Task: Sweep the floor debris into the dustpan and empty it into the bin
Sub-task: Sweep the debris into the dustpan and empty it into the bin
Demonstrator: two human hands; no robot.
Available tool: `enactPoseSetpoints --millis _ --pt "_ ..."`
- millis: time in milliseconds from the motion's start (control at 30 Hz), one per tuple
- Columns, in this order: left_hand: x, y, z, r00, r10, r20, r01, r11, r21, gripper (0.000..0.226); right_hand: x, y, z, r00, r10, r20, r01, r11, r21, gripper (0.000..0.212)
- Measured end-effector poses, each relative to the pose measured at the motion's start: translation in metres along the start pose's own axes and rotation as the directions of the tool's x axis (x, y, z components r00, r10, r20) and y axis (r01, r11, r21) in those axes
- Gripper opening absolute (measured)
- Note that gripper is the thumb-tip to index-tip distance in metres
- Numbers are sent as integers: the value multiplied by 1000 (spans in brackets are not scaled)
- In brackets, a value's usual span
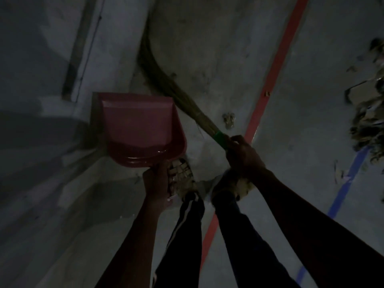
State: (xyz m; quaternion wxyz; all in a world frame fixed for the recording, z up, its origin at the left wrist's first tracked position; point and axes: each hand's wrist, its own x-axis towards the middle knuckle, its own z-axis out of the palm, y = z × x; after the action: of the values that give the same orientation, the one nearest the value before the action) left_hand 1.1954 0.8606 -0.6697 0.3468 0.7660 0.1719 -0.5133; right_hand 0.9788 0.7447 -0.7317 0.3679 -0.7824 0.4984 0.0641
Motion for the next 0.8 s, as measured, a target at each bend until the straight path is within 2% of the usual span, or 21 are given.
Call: enactPoseSetpoints --millis 133,267,367,400,433,500,567,700,800 --pt "2 -17 -22 999 -21 -27 21 1000 -14 43 -20 7 14 968 250 -22 -249 968 19 36" --pt "1 -41 -42 998 -5 -59 3 999 -38 43 -42 22 24 795 603 -67 -597 797 91 35" --pt "-6 -61 -47 997 -9 -77 3 997 -81 42 -65 42 24 686 719 -111 -704 695 146 37" --pt "-9 -69 -48 997 -14 -72 8 997 -81 40 -75 46 23 676 725 -133 -711 689 142 39" --pt "-13 -77 -49 998 -14 -66 9 996 -83 39 -85 50 22 696 699 -164 -688 714 126 40" --pt "-20 -92 -53 999 -1 -53 -4 995 -103 39 -101 55 23 808 547 -221 -552 833 43 45" --pt "-29 -108 -55 999 25 -32 -29 991 -130 41 -114 55 25 871 424 -248 -439 898 -6 52" --pt "-40 -141 -61 999 37 -30 -41 991 -126 43 -134 36 41 930 275 -245 -270 961 54 49" --pt "-40 -166 -66 998 29 -49 -34 994 -101 44 -143 16 63 973 165 -160 -153 985 86 43"
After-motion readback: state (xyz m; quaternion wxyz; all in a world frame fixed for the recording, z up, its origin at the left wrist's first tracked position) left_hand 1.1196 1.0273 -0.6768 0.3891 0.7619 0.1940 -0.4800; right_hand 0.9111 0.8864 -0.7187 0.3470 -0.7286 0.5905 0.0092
